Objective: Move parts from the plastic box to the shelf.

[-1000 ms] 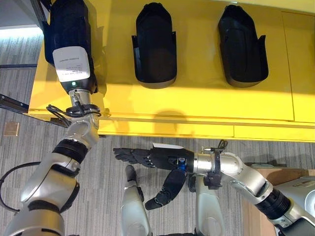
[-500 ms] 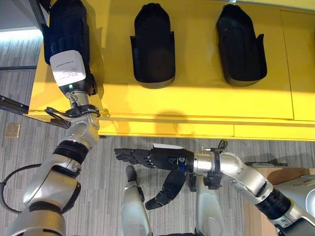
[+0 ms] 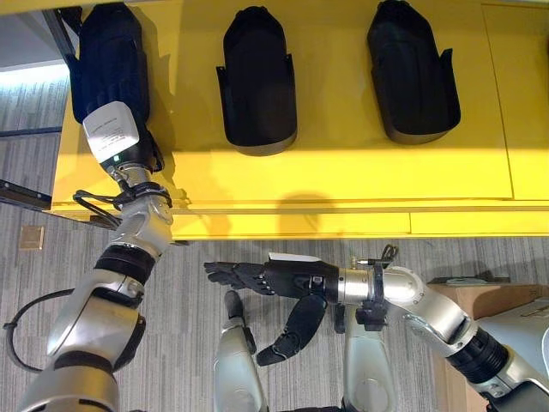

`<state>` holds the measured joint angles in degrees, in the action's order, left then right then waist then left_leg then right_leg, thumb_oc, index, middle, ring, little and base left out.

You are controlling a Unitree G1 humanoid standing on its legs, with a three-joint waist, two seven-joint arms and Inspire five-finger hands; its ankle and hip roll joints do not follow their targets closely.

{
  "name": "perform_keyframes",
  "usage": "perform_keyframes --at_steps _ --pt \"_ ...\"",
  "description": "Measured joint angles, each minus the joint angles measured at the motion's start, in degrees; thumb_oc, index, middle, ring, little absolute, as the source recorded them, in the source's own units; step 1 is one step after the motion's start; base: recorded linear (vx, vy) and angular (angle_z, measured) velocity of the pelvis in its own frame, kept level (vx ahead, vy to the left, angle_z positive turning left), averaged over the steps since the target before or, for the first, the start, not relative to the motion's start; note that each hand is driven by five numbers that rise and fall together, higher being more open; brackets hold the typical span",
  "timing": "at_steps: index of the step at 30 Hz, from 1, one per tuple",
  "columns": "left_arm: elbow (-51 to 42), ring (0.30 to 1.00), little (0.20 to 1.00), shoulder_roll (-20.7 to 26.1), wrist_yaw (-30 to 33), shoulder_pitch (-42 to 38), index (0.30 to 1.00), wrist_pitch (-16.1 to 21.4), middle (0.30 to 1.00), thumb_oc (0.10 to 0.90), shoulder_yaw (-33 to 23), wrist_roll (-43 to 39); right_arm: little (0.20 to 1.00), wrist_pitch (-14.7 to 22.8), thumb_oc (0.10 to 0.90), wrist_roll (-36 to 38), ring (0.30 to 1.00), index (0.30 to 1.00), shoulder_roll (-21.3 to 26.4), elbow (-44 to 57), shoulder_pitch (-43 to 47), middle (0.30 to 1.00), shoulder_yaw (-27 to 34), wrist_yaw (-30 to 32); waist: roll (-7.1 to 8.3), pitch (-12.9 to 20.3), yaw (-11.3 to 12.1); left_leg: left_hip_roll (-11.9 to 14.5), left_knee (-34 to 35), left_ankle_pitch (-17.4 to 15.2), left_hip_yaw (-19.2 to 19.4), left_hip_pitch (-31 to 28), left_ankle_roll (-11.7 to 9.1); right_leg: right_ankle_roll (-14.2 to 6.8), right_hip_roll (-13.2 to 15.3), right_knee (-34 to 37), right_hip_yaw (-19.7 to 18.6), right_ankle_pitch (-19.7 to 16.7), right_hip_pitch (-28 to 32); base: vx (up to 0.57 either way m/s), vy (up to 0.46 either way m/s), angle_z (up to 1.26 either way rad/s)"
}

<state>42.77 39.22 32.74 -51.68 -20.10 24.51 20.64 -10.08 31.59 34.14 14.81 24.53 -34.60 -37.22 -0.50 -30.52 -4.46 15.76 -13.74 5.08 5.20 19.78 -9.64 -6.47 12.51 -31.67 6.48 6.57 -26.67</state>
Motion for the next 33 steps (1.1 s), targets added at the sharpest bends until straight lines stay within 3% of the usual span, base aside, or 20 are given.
perform_keyframes --at_steps 33 --pt "-1.5 1.000 1.000 0.0 -7.2 1.4 1.000 -0.8 1.000 0.900 0.1 2.9 1.000 -0.2 0.900 0.0 1.000 1.000 0.1 0.0 0.0 1.000 1.8 0.0 -0.55 0.0 0.1 -0.9 0.2 0.0 0.0 0.0 0.1 -0.4 1.0 -0.3 -0.1 0.3 0.0 0.00 0.000 0.00"
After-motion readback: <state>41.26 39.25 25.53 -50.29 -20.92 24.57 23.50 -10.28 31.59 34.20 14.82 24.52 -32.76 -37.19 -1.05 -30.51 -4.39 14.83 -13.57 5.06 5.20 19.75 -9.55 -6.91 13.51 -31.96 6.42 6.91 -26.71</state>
